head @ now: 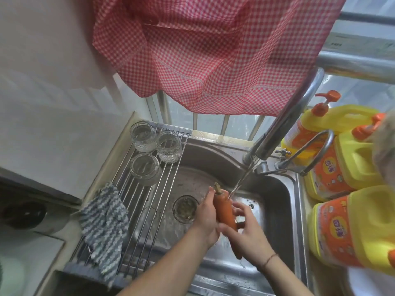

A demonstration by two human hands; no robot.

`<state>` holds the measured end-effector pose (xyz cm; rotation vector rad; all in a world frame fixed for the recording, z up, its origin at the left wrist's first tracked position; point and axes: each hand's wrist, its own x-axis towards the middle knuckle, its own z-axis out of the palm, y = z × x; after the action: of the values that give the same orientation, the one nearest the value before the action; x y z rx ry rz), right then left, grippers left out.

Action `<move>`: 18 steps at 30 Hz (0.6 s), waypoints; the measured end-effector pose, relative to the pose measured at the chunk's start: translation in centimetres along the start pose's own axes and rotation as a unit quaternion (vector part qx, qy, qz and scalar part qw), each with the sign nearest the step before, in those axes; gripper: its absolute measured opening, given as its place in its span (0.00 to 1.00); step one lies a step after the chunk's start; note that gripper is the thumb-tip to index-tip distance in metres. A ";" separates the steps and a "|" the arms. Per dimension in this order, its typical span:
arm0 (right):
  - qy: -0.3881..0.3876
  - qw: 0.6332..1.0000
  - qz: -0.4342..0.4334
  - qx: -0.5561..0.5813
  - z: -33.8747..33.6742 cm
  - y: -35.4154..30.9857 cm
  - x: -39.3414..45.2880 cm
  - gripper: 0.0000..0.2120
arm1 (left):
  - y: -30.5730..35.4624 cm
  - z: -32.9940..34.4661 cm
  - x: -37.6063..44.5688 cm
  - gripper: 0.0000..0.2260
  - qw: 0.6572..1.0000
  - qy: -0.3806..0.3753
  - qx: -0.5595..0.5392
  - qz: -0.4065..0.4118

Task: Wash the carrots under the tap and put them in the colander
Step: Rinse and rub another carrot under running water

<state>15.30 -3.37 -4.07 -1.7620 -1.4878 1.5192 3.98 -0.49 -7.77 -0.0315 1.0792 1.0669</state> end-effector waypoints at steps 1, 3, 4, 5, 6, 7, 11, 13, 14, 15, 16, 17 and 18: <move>-0.032 0.999 0.026 0.028 0.1 0.3 -0.2 0.32 | -0.1 0.2 -0.2 0.22 1.000 -0.010 -0.009 0.000; -0.073 0.992 0.069 0.073 -0.1 0.8 -0.1 0.32 | -0.2 0.3 -0.7 0.21 0.999 -0.037 -0.014 0.005; -0.081 0.991 0.078 0.080 -0.3 0.9 -0.1 0.29 | -0.2 0.2 -1.0 0.21 0.998 -0.055 -0.016 0.011; -0.079 0.991 0.083 0.069 -0.6 1.0 0.0 0.22 | -0.3 0.2 -1.3 0.20 0.997 -0.074 -0.016 0.023; -0.074 0.992 0.090 0.050 -0.7 1.0 0.0 0.14 | -0.4 0.1 -1.5 0.18 0.995 -0.091 -0.014 0.040; -0.072 0.992 0.100 0.028 -0.9 0.9 -0.1 0.09 | -0.6 0.0 -1.6 0.17 0.993 -0.107 -0.009 0.056; -0.067 0.989 0.127 -0.029 -1.0 0.2 -0.3 0.08 | -1.2 0.2 -1.7 0.13 0.983 -0.088 0.075 0.144; -0.045 0.989 0.123 -0.063 -1.0 -0.2 -0.1 0.09 | -1.2 0.8 -1.6 0.11 0.977 -0.057 0.099 0.178; -0.027 0.989 0.111 -0.092 -0.9 -0.3 0.0 0.10 | -1.0 1.1 -1.5 0.11 0.976 -0.036 0.103 0.186; -0.009 0.987 0.097 -0.127 -0.8 -0.4 0.2 0.10 | -0.8 1.5 -1.3 0.12 0.977 -0.012 0.105 0.187; 0.007 0.984 0.082 -0.158 -0.7 -0.5 0.3 0.11 | -0.7 1.8 -1.1 0.13 0.978 0.012 0.103 0.181; 0.024 0.980 0.071 -0.186 -0.5 -0.6 0.2 0.10 | -0.5 2.0 -0.8 0.14 0.981 0.035 0.095 0.169; 0.040 0.975 0.065 -0.209 -0.2 -0.7 0.1 0.10 | -0.3 2.3 -0.6 0.15 0.983 0.053 0.084 0.153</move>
<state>15.17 -2.93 -3.45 -2.1656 -1.7802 1.2365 5.77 0.08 -6.34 0.2216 1.2967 1.2548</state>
